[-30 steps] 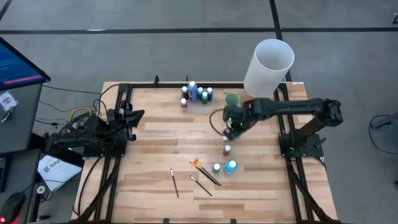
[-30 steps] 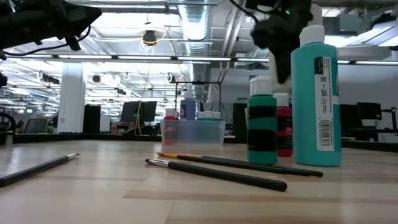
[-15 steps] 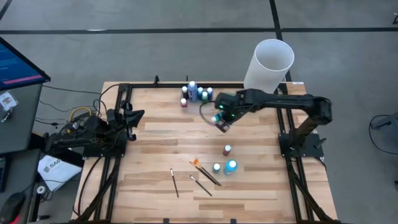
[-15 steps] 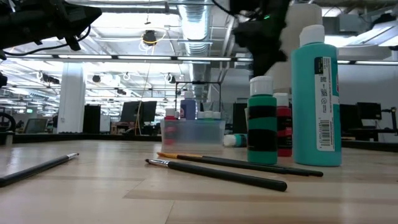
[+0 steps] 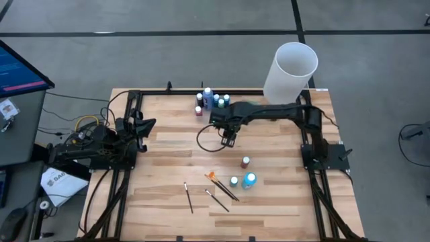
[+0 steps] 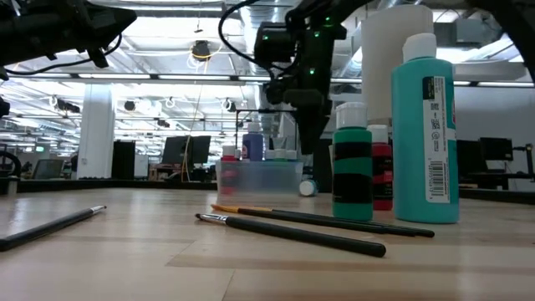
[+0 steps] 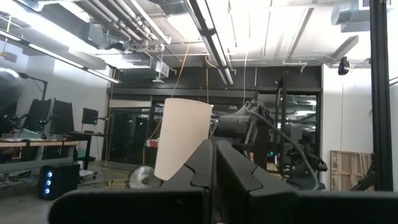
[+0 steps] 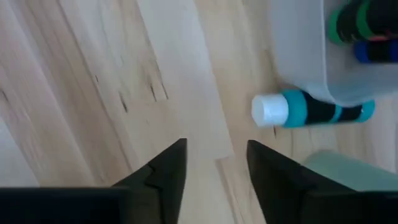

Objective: Pick & Place Paint Supplies
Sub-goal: Put the top light blue paint bottle into the transparent bin

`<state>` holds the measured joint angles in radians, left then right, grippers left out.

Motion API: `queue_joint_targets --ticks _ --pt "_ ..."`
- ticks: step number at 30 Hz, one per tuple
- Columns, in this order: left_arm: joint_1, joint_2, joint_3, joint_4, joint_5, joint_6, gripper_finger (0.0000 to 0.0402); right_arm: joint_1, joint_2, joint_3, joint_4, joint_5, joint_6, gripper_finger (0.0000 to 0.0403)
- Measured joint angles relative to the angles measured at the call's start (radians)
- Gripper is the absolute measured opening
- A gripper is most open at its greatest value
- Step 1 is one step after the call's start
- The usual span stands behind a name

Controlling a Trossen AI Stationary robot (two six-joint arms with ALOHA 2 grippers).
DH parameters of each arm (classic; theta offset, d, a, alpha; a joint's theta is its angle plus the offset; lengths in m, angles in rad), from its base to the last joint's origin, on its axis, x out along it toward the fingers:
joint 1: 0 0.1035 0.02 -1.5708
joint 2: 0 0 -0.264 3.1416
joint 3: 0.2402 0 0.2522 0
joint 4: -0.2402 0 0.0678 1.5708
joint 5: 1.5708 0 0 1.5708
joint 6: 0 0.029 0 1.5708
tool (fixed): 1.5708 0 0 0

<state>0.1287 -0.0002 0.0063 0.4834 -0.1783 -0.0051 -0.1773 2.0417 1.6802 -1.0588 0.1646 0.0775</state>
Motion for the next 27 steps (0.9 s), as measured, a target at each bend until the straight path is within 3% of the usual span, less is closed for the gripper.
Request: queue_joint_targets --ticks 6,13,22,27 --pt "0.0 0.0 0.0 0.003 0.0 0.0 0.0002 0.007 0.044 0.0 0.053 0.163 0.323 0.0211" --pt "0.0 0.0 0.0 0.005 0.0 0.0 0.0002 0.058 0.043 0.0 0.039 0.308 0.692 0.0222" --pt "0.0 0.0 0.0 0.006 0.0 0.0 0.0002 0.076 0.043 -0.125 0.035 0.369 1.063 0.0222" --pt "0.0 0.0 0.0 0.007 0.0 0.0 0.0002 0.072 0.041 -0.192 0.177 0.369 1.086 0.0222"
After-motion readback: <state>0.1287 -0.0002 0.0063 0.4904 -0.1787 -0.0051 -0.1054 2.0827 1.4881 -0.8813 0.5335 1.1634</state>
